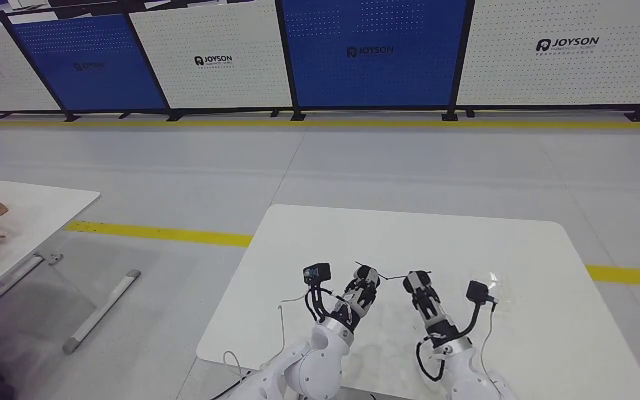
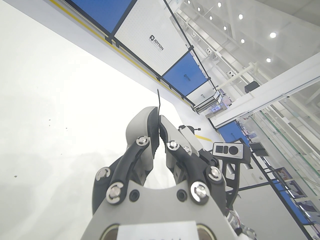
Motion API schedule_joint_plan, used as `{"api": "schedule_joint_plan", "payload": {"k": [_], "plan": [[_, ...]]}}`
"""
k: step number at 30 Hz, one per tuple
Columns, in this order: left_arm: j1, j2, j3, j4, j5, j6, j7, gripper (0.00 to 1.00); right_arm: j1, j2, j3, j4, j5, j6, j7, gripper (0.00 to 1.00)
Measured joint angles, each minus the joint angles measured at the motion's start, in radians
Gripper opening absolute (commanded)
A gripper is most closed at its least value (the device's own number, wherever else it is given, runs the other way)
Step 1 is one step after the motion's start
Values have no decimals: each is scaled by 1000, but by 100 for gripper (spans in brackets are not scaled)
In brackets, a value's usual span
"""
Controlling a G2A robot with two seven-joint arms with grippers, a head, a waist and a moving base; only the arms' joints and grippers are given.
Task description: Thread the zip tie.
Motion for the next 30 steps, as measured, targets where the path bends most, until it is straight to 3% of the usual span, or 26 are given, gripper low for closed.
{"api": "schedule_joint_plan", "payload": {"k": [19,30], "plan": [[0,0,0,0,0,0,0,0,14,-13,-5,17,-3,20,33,0],[0,0,0,0,0,0,0,0,20,-19,-13,30,14,-9,44,0]]}}
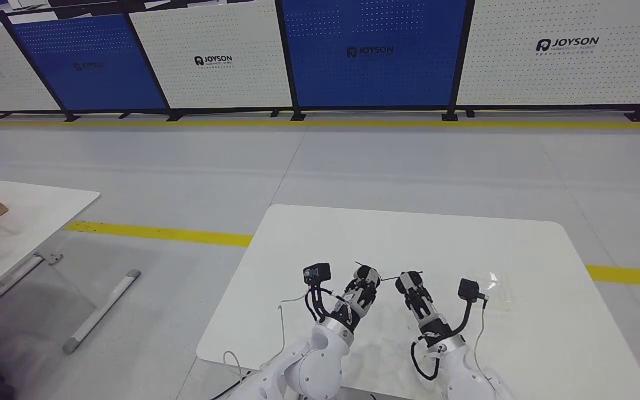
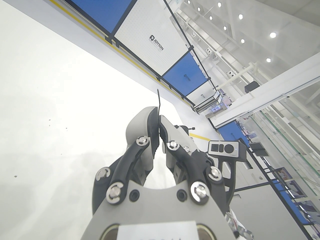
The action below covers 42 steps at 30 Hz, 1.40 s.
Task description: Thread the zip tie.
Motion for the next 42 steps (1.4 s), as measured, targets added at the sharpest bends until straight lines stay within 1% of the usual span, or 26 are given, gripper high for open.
{"api": "schedule_joint_plan", "payload": {"k": [6,9,15,18,22,28,32,35,38,42], "plan": [[0,0,0,0,-1,0,0,0,0,0,0,0,0,0,0,0],[2,-4,-8,4,-38,-6,-4,0,-3,0,2,-4,3,-1,-2,0],[-1,-15,-25,6,-125,-17,2,0,-19,-1,20,-10,24,-47,-18,0],[1,-20,-33,1,-161,-27,8,0,-20,-2,22,-6,34,-59,-19,0],[7,-24,-43,-4,-205,-47,0,0,-12,-6,18,3,40,-57,-10,0],[16,-28,-43,-9,-218,-67,-21,0,-2,-11,10,8,53,-62,1,0],[19,-31,-48,-12,-230,-81,-15,0,6,-14,3,18,60,-56,15,0],[22,-34,-54,-15,-250,-91,-9,0,9,-16,5,15,78,-62,17,0],[24,-36,-63,-15,-269,-92,-13,0,-3,-15,14,-5,82,-62,-2,0],[23,-40,-67,-8,-283,-79,-12,0,-18,-11,25,-23,79,-62,-18,0]]}}
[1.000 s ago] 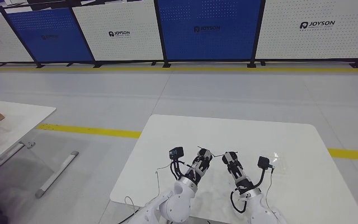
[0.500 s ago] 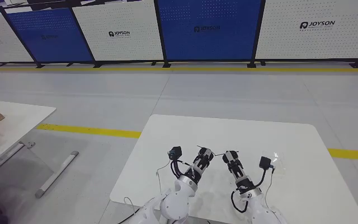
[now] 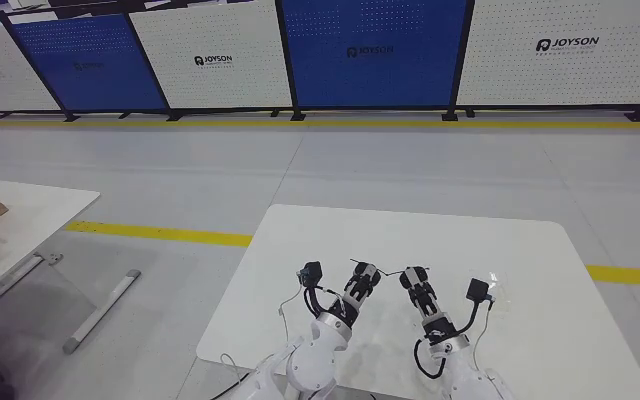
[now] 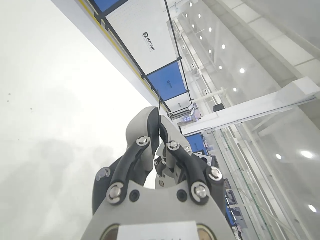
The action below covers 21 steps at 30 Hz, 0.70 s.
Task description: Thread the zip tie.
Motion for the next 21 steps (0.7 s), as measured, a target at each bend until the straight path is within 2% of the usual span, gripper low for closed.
{"api": "schedule_joint_plan", "payload": {"k": [7,21], "plan": [[-5,-6,7,1,1,5,-12,0,5,2,-3,17,-9,0,19,0],[-5,-6,8,1,5,5,-11,0,5,2,-2,16,-9,0,18,0]]}}
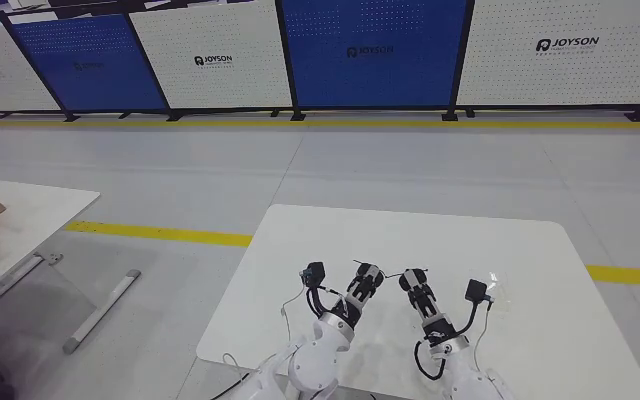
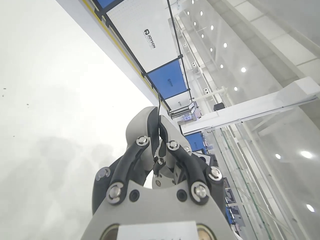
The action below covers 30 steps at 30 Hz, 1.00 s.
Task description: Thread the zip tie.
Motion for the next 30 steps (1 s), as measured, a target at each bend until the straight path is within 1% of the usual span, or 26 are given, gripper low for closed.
{"api": "schedule_joint_plan", "payload": {"k": [3,9,13,21,25,30], "plan": [[1,-1,-1,2,-2,-3,-3,0,-2,0,3,-5,1,2,-1,0],[6,-4,-17,1,-54,-7,-26,0,-21,2,24,-30,6,0,-4,0],[8,-6,-26,0,-70,-11,-29,0,-27,2,29,-36,9,0,-2,0],[9,-7,-30,-1,-73,-12,-32,0,-25,2,37,-25,5,4,9,0],[9,-7,-29,-1,-73,-12,-32,0,-28,1,42,-30,0,12,14,0],[9,-7,-29,-1,-73,-12,-32,0,-38,2,52,-41,-3,4,13,0]]}}
